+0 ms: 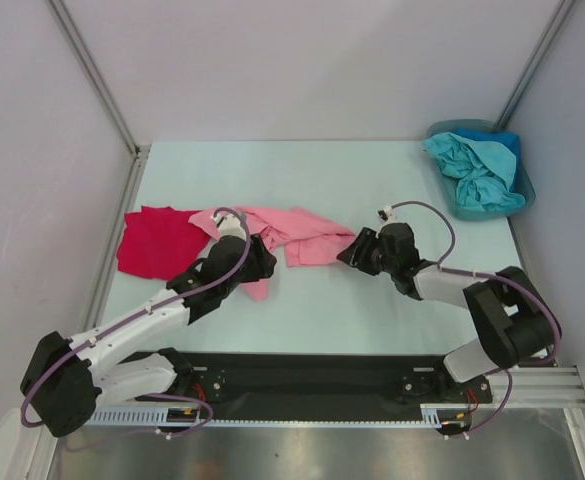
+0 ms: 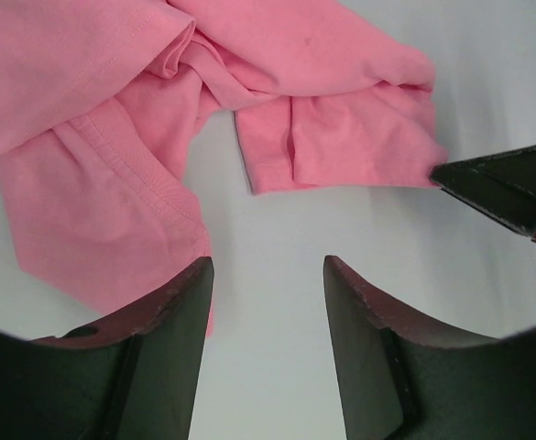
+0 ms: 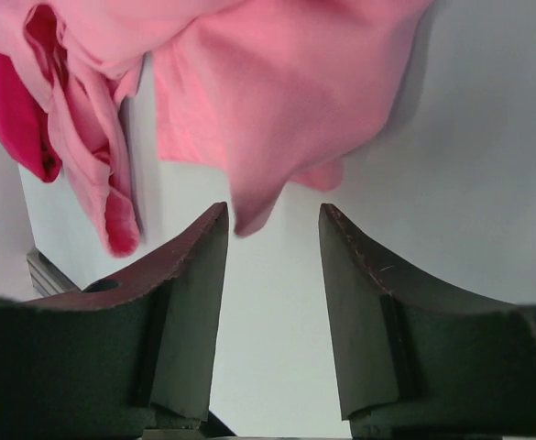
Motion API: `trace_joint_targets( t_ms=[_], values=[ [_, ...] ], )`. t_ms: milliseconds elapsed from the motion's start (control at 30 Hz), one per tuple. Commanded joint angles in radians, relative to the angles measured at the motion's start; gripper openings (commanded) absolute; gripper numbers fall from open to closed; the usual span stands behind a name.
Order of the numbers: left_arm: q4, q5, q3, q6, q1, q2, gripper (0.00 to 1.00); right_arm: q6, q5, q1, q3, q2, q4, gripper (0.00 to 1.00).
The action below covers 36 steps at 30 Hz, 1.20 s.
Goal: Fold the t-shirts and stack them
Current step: Flatten the tshirt out
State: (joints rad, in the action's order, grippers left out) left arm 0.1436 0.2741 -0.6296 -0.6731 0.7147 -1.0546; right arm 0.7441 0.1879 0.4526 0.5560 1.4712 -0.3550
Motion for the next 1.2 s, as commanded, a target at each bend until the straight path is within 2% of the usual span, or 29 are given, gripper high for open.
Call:
trace_joint_targets(
  t_ms=[0,133,267,367,400,433,567,867,1167],
  values=[
    [-0.021,-0.013,0.013,0.012,-0.006,0.010,0.57,-0.028,0.033,-0.031,0.070,0.067,-0.059,0.48],
    [-0.018,-0.007,0.019,0.015,-0.004,0.018,0.57,-0.008,0.061,-0.026,0.104,0.127,-0.096,0.43],
    [-0.012,-0.004,0.022,0.018,-0.006,0.025,0.57,0.003,0.064,-0.008,0.125,0.152,-0.107,0.31],
    [-0.013,-0.003,0.025,0.018,-0.004,0.025,0.57,0.000,0.061,-0.003,0.128,0.156,-0.104,0.19],
    [-0.012,-0.003,0.025,0.018,-0.004,0.025,0.57,0.000,0.058,-0.002,0.131,0.153,-0.101,0.05],
    [-0.012,-0.003,0.027,0.017,-0.004,0.025,0.57,-0.002,0.055,-0.003,0.134,0.146,-0.090,0.00],
    [-0.018,-0.015,0.036,0.010,-0.006,0.022,0.57,-0.025,0.019,-0.008,0.157,0.104,-0.032,0.00],
    [-0.012,-0.021,0.044,0.010,-0.004,0.064,0.57,-0.130,-0.113,-0.121,0.359,-0.005,0.293,0.00],
    [-0.019,-0.041,0.051,-0.002,-0.004,0.064,0.56,-0.160,-0.131,-0.207,0.475,0.008,0.447,0.00]
  ],
)
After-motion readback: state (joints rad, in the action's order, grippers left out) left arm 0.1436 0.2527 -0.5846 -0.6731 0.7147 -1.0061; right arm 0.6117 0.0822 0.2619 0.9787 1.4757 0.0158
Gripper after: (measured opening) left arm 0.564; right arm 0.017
